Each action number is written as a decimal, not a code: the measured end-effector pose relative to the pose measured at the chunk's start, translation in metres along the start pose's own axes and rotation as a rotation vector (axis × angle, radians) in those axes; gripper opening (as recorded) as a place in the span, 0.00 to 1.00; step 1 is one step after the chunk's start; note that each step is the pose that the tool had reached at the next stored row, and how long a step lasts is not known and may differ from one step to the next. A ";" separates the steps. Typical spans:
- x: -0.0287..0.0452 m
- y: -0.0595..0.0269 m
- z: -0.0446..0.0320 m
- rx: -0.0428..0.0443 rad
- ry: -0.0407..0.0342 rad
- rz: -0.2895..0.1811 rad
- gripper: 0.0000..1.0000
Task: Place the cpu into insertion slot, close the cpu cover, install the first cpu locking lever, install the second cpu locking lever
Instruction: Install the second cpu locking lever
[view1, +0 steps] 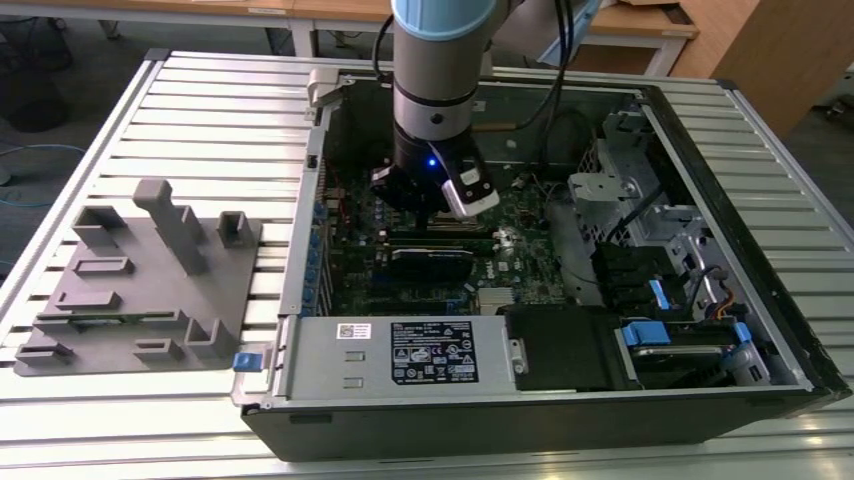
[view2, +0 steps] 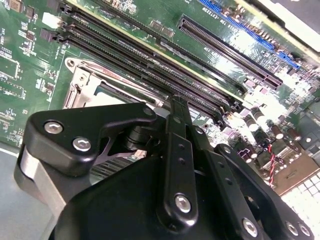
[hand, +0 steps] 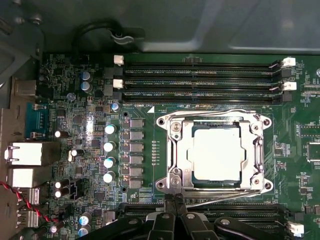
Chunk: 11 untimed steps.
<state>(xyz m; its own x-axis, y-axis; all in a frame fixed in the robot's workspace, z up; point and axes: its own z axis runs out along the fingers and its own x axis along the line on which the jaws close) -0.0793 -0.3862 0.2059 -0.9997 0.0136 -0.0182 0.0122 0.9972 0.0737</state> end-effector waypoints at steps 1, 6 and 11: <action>0.0003 0.0000 0.0003 -0.0002 0.0000 0.000 0.11; 0.0015 -0.0001 0.0019 -0.0007 0.0001 0.000 0.11; 0.0021 -0.0003 0.0045 -0.0094 0.0001 0.000 0.11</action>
<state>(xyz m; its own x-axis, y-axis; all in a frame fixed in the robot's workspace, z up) -0.0813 -0.3861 0.2014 -0.9997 0.0140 -0.0180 0.0125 0.9965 0.0830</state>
